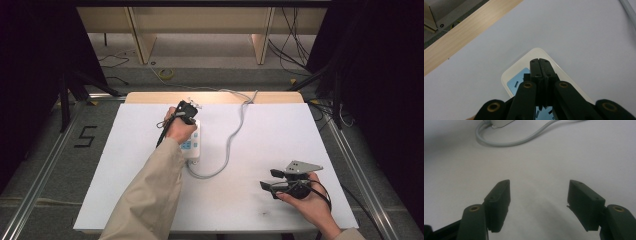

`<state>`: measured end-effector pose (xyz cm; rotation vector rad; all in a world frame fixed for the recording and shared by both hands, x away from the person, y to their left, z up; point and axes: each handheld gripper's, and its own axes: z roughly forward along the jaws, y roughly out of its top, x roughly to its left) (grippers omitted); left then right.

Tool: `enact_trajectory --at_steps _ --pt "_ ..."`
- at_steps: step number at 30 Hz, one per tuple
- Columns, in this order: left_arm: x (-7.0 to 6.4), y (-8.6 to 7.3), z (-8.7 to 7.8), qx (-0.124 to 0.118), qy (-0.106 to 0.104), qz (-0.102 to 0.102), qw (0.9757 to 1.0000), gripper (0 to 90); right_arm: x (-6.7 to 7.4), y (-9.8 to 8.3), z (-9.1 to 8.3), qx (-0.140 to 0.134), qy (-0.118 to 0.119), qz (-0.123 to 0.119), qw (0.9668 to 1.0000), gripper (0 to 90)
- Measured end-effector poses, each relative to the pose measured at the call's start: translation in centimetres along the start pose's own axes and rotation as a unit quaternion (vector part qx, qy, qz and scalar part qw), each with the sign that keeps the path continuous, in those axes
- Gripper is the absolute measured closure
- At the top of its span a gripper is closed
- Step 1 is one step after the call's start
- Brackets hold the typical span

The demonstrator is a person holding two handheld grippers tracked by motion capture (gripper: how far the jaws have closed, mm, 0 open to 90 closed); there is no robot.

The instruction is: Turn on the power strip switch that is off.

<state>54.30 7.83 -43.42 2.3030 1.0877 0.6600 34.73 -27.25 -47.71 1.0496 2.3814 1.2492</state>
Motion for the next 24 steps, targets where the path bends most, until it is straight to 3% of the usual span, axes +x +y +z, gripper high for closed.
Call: enact_trajectory --at_steps 16,24 --pt "-0.1 0.5 0.9 0.003 0.003 0.001 1.0 89.7 0.0 0.0 0.0 0.0 0.0 0.0 1.0 35.9" --pt "0.0 0.3 1.6 0.016 0.003 0.006 0.9998 89.7 -0.1 0.0 0.0 -0.001 0.001 -0.001 1.0 35.9"
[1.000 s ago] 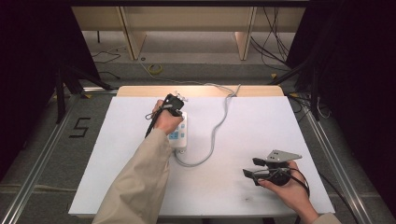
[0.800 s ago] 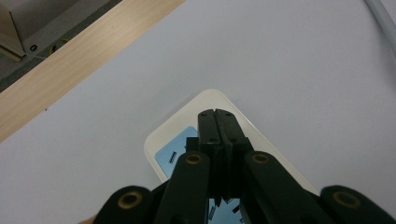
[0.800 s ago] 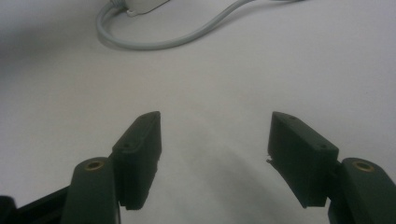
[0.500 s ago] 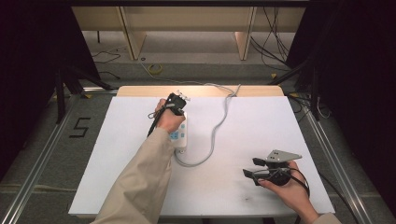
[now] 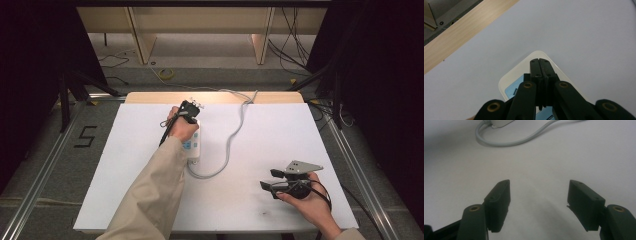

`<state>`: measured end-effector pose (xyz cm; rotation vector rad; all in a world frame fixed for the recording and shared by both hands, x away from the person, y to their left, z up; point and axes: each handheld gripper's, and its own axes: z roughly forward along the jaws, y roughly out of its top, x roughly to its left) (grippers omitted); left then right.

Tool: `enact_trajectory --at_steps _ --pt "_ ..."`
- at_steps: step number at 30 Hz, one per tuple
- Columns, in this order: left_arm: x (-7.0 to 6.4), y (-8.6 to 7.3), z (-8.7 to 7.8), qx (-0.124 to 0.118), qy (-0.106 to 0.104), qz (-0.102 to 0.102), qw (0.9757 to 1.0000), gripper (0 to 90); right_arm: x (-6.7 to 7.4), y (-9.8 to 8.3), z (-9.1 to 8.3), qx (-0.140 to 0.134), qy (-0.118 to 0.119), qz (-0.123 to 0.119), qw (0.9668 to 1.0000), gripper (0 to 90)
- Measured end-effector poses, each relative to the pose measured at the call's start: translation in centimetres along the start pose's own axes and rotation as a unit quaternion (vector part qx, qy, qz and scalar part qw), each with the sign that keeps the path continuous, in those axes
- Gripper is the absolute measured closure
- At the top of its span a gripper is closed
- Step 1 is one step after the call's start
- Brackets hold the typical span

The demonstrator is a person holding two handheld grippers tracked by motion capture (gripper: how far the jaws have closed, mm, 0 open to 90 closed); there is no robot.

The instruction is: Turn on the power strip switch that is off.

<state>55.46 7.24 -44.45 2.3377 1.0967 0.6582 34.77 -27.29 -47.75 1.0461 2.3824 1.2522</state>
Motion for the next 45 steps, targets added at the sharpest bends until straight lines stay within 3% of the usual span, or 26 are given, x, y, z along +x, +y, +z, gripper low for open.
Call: enact_trajectory --at_steps 22,31,45 --pt "-0.15 0.33 0.39 -0.006 -0.006 -0.005 1.0 89.7 0.02 0.01 0.04 0.002 0.001 -0.001 1.0 35.9" --pt "-0.23 0.33 0.58 0.006 -0.007 -0.011 0.9999 89.7 0.02 0.01 0.03 0.001 0.001 -0.002 1.0 35.9" --pt "-0.49 0.84 0.62 0.02 -0.006 -0.004 0.9998 89.7 0.06 0.03 -0.02 0.0 0.0 -0.001 1.0 35.9"
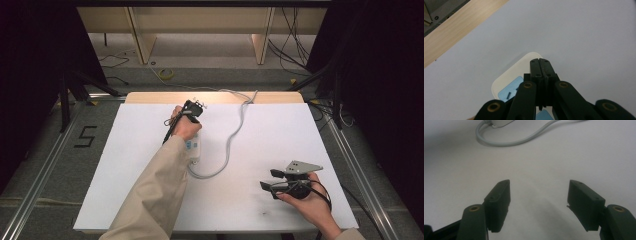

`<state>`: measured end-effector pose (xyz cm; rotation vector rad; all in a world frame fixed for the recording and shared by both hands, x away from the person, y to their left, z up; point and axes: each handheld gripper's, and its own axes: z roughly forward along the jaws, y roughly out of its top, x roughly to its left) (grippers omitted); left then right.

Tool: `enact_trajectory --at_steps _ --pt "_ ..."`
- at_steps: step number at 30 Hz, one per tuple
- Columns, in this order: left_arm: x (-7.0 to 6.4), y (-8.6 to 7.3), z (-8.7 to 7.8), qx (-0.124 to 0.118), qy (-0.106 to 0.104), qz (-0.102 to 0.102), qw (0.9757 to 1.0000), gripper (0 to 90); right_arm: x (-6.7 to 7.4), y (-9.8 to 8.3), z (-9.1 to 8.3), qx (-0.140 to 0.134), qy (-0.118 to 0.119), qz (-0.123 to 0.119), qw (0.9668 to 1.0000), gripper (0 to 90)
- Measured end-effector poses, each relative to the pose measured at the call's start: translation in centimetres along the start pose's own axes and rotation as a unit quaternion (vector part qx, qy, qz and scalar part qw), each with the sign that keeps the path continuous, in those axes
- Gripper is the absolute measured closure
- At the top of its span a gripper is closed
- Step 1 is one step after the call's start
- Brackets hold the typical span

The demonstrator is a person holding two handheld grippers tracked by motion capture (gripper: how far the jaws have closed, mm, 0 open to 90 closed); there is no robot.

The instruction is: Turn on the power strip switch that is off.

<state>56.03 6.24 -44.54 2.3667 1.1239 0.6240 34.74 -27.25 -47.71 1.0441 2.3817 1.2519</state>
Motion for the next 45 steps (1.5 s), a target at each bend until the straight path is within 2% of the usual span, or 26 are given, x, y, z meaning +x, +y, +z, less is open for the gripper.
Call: enact_trajectory --at_steps 11,15,24,36,45 --pt "-0.12 0.15 -0.04 0.005 -0.002 -0.001 1.0 89.7 -0.01 -0.01 0.01 0.001 0.0 -0.002 1.0 35.9" --pt "-0.08 0.14 -0.04 0.01 0.006 0.0 0.9999 89.8 -0.02 -0.01 0.01 0.001 0.0 -0.002 1.0 35.9" --pt "-0.05 0.11 0.1 0.01 0.003 -0.011 0.9999 89.8 0.01 0.0 0.03 0.001 0.0 -0.002 1.0 35.9" --pt "-0.14 0.37 0.31 0.021 0.006 -0.005 0.9997 89.9 0.05 -0.01 0.04 0.002 0.001 -0.003 1.0 35.9" --pt "-0.05 0.33 0.39 0.021 0.003 -0.021 0.9996 90.0 0.14 0.01 0.11 0.002 0.002 -0.002 1.0 35.9"
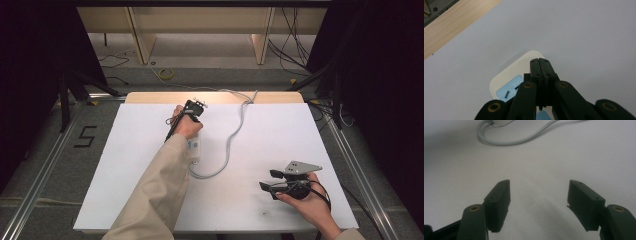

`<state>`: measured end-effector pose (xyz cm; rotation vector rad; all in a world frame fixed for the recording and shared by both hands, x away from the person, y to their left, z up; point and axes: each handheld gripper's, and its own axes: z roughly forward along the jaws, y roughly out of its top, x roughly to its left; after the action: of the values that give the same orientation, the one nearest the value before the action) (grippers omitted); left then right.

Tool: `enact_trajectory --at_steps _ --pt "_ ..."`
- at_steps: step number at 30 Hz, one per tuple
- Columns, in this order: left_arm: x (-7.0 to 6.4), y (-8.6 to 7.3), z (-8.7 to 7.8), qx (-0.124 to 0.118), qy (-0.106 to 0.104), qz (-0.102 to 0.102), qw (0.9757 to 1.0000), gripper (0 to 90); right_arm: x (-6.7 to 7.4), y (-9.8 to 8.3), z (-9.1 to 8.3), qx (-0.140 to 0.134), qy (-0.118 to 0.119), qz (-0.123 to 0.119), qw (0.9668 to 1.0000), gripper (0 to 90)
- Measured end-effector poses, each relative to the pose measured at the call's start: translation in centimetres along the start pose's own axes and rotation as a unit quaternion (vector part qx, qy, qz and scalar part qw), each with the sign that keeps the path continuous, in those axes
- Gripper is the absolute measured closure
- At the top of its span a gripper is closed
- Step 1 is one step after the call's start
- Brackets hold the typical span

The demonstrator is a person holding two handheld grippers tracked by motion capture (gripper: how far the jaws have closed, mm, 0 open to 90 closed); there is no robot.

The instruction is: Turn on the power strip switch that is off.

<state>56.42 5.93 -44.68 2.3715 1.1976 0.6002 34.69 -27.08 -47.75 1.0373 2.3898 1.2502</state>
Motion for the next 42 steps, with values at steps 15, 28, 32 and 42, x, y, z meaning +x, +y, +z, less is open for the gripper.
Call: enact_trajectory --at_steps 15,28,32,42 --pt "-0.28 0.08 0.07 0.005 0.007 0.009 0.9999 90.0 0.03 0.03 -0.04 -0.001 -0.001 -0.001 1.0 35.9" --pt "-0.18 -0.22 -0.14 -0.006 0.004 0.013 0.9999 89.7 0.01 0.04 -0.06 -0.001 -0.002 0.0 1.0 35.9" --pt "-0.12 -0.3 -0.15 -0.009 0.002 0.013 0.9999 89.7 -0.01 0.04 -0.03 0.0 -0.002 -0.001 1.0 35.9" --pt "0.18 -0.66 -0.85 -0.03 0.002 0.001 0.9996 86.4 0.02 0.06 -0.02 -0.001 -0.002 0.0 1.0 35.9"
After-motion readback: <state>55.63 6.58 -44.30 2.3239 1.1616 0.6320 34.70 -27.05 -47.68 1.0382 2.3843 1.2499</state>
